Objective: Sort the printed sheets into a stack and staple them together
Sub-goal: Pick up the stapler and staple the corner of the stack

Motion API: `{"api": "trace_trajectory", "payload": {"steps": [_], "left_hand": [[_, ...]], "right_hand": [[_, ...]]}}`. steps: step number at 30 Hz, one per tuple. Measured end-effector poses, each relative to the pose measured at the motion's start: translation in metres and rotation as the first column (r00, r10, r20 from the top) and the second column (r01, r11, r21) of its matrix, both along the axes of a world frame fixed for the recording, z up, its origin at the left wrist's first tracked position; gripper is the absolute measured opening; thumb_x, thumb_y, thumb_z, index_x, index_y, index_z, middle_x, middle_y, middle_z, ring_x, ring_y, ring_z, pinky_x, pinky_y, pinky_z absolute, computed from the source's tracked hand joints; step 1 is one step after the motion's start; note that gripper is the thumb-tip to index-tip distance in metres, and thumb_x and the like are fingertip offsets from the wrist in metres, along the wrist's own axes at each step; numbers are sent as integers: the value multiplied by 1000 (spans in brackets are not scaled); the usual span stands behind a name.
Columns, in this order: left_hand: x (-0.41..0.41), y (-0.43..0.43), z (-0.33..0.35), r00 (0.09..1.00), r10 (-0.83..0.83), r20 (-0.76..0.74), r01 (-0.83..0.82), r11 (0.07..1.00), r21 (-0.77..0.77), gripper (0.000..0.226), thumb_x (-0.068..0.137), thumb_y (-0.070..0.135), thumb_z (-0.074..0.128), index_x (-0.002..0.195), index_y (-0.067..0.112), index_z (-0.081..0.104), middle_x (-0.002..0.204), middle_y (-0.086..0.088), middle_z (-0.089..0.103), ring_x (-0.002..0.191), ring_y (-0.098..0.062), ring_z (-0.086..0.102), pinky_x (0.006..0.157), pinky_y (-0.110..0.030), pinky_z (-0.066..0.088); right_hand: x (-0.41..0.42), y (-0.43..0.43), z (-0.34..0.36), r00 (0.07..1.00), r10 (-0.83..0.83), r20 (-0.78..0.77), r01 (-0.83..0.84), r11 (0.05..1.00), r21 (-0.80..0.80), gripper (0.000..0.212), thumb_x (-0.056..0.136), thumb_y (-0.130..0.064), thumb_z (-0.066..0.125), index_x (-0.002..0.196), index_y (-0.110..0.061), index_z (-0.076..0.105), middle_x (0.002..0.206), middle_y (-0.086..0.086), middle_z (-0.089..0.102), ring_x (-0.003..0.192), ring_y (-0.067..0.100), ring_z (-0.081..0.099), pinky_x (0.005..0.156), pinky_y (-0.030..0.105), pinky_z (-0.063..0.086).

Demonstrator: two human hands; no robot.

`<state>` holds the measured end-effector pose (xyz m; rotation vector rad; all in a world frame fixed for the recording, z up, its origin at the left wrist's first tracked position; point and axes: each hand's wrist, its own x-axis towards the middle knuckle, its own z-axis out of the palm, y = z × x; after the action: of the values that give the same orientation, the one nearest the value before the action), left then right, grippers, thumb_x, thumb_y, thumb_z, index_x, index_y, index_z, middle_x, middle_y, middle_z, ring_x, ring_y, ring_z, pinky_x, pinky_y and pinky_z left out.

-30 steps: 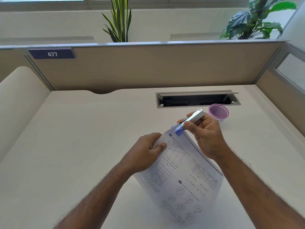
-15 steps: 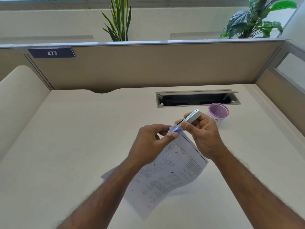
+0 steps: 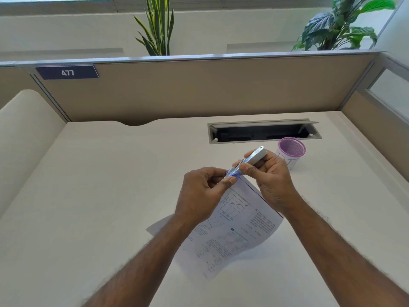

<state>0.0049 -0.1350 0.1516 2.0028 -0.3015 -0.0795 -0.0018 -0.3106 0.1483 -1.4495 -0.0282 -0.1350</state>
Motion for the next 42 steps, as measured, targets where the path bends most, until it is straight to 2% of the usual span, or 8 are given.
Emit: {"api": "trace_trajectory", "payload": {"steps": [7, 12, 19, 22, 24, 27, 30, 42], "left_hand": [[-1, 20, -7, 984, -109, -139, 124, 987, 103, 22, 93, 37, 62, 96, 21, 76, 82, 3, 75, 70, -13, 69, 57, -32, 53], [-2, 21, -1, 989, -83, -120, 93, 992, 84, 23, 97, 33, 57, 85, 22, 74, 74, 11, 71, 58, -7, 65, 49, -15, 45], [1, 27, 5, 982, -86, -171, 91, 995, 27, 25, 96, 32, 59, 82, 17, 73, 78, 1, 76, 66, -15, 72, 54, -20, 54], [1, 28, 8, 981, -91, -169, 96, 995, 19, 25, 96, 31, 59, 76, 22, 71, 76, 1, 76, 63, -12, 72, 52, -18, 52], [0, 28, 9, 982, -88, -167, 93, 995, 21, 24, 96, 30, 59, 77, 22, 71, 77, 1, 76, 64, -12, 71, 52, -17, 51], [0, 29, 11, 982, -83, -170, 88, 996, 19, 23, 96, 31, 60, 80, 21, 73, 79, -1, 77, 68, -17, 73, 54, -20, 54], [0, 29, 11, 980, -80, -182, 84, 996, 15, 23, 96, 31, 60, 80, 21, 73, 78, 0, 77, 67, -17, 73, 54, -20, 54], [2, 30, 13, 977, -61, -202, 69, 997, 29, 23, 96, 33, 59, 82, 22, 74, 75, 5, 77, 65, -15, 73, 53, -18, 52]], "right_hand": [[0, -3, 0, 1000, -8, -18, 10, 995, 102, 53, 66, -47, 79, 100, -11, 60, 94, 10, 77, 93, 31, 72, 78, 33, 57], [1, -7, 4, 996, 16, -90, 14, 947, 322, 42, 71, -32, 68, 106, -12, 56, 94, 7, 77, 92, 28, 73, 82, 32, 58], [8, -37, -1, 957, -61, -283, 238, 723, 648, 25, 93, -34, 53, 90, -11, 62, 78, 8, 72, 73, 23, 72, 77, 37, 61], [8, -55, -18, 881, -122, -458, 313, 875, 370, 25, 95, -33, 52, 97, -9, 58, 71, 7, 58, 63, 21, 60, 64, 35, 60], [5, -70, -41, 842, -286, -456, 229, 957, -176, 25, 93, -34, 58, 98, -9, 58, 71, 5, 55, 62, 19, 55, 60, 33, 56], [-6, -90, -82, 832, -463, -307, 65, 630, -774, 30, 87, -40, 65, 103, -16, 55, 70, 0, 64, 70, 22, 62, 70, 38, 51], [-19, -103, -116, 795, -545, -267, 24, 468, -884, 31, 85, -37, 66, 104, -14, 58, 88, 6, 71, 87, 31, 66, 72, 37, 49], [-47, -107, -161, 823, -563, -66, 158, 340, -927, 13, 77, -10, 68, 88, -17, 64, 86, 1, 59, 83, 27, 55, 58, 34, 45]]}}
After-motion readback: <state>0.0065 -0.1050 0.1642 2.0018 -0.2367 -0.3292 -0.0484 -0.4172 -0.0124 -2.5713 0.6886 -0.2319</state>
